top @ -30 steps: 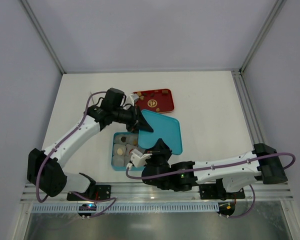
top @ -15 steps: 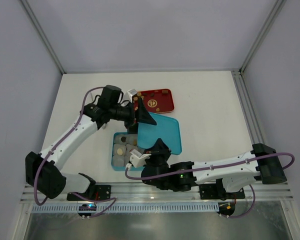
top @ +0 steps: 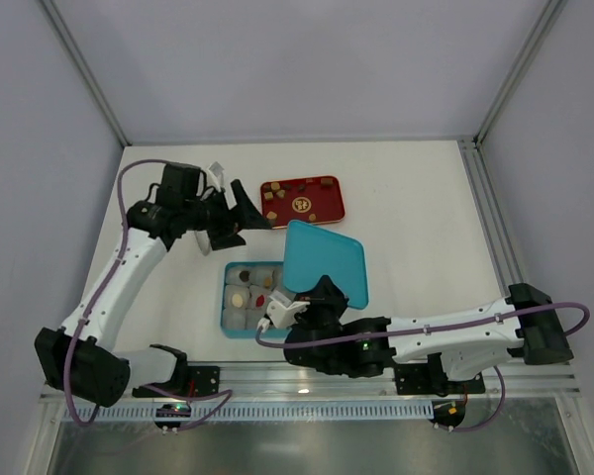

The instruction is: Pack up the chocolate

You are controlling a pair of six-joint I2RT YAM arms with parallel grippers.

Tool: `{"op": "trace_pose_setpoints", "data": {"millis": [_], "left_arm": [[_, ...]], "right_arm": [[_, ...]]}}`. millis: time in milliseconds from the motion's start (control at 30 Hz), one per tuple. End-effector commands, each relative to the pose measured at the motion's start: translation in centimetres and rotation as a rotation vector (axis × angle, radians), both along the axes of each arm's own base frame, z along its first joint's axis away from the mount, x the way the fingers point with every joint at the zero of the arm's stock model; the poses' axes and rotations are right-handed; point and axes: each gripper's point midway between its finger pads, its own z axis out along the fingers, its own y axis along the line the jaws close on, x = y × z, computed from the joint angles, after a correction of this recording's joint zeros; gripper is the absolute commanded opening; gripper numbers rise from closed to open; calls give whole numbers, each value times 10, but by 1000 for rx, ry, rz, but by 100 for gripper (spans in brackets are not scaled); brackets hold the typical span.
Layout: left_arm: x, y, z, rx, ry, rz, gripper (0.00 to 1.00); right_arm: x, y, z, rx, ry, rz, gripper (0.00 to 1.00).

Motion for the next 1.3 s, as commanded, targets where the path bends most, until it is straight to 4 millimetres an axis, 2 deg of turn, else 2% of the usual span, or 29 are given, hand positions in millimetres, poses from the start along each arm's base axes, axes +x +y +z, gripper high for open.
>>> {"op": "trace_pose_setpoints", "data": {"millis": [0, 133, 200, 233, 300, 333, 400, 467, 500, 533, 567, 600, 633, 667, 700, 733, 767, 800, 833, 867, 900, 933, 967, 1000, 1033, 1100, 1167, 1233, 1267], "left_arm": [[21, 50, 29, 123, -156, 142, 89], [37, 86, 52, 183, -240, 264, 89], [39, 99, 53, 237, -260, 297, 87], [39, 111, 48, 299, -254, 341, 85], [36, 123, 42, 342, -258, 383, 81], [35, 128, 25, 360, -230, 401, 80], [31, 140, 13, 399, -222, 447, 75], [24, 152, -12, 449, -166, 477, 71], [21, 154, -19, 453, -150, 484, 70], [18, 157, -24, 451, -138, 499, 68], [14, 160, -39, 458, -102, 509, 65], [11, 161, -43, 454, -92, 513, 64], [9, 162, -47, 446, -81, 528, 62], [4, 164, -63, 448, -42, 536, 57], [1, 160, -68, 423, -27, 530, 54], [-2, 158, -76, 408, -5, 532, 52], [-5, 155, -81, 382, 12, 544, 49], [-10, 151, -97, 368, 50, 536, 47], [-13, 148, -103, 355, 65, 532, 44], [-15, 146, -109, 342, 86, 539, 42], [-15, 145, -113, 331, 88, 541, 40], [-21, 143, -125, 329, 120, 536, 37], [-24, 142, -130, 318, 133, 544, 35], [-26, 140, -135, 309, 145, 546, 33], [-29, 139, -144, 301, 159, 550, 31], [-31, 138, -150, 286, 180, 563, 27], [-33, 137, -160, 280, 191, 572, 25], [-36, 136, -166, 268, 211, 585, 22], [-37, 134, -171, 254, 219, 582, 22]], "right_arm": [[-1, -5, 17, 165, 89, -23, 4], [-3, -4, 23, 286, 261, 1, 4], [3, -8, 28, 377, 342, -18, 4], [-3, 3, 32, 426, 437, 41, 4], [-4, 4, 44, 548, 534, 74, 4], [0, 8, 48, 638, 614, 90, 4], [-2, 12, 66, 778, 688, 150, 4], [1, 12, 68, 893, 798, 165, 4], [4, 11, 77, 958, 807, 187, 4], [12, 8, 72, 1023, 847, 152, 4], [3, 14, 72, 1050, 926, 207, 4], [2, 18, 83, 1119, 943, 258, 4], [10, 15, 70, 1176, 993, 212, 4], [1, 20, 70, 1203, 1074, 262, 4], [4, 25, 78, 1259, 1076, 309, 4], [5, 24, 60, 1280, 1122, 291, 4], [2, 26, 59, 1341, 1206, 297, 4], [6, 29, 69, 1396, 1197, 357, 4], [6, 31, 54, 1422, 1242, 343, 4], [8, 33, 64, 1486, 1247, 380, 4], [7, 34, 61, 1510, 1271, 383, 4], [7, 34, 50, 1527, 1292, 367, 4], [9, 36, 57, 1577, 1295, 390, 4], [10, 37, 55, 1599, 1304, 386, 4], [10, 37, 44, 1615, 1319, 367, 4], [13, 39, 45, 1675, 1332, 382, 4], [13, 39, 40, 1710, 1335, 407, 4], [15, 40, 25, 1740, 1383, 368, 4], [16, 40, 28, 1755, 1378, 391, 4]]}}
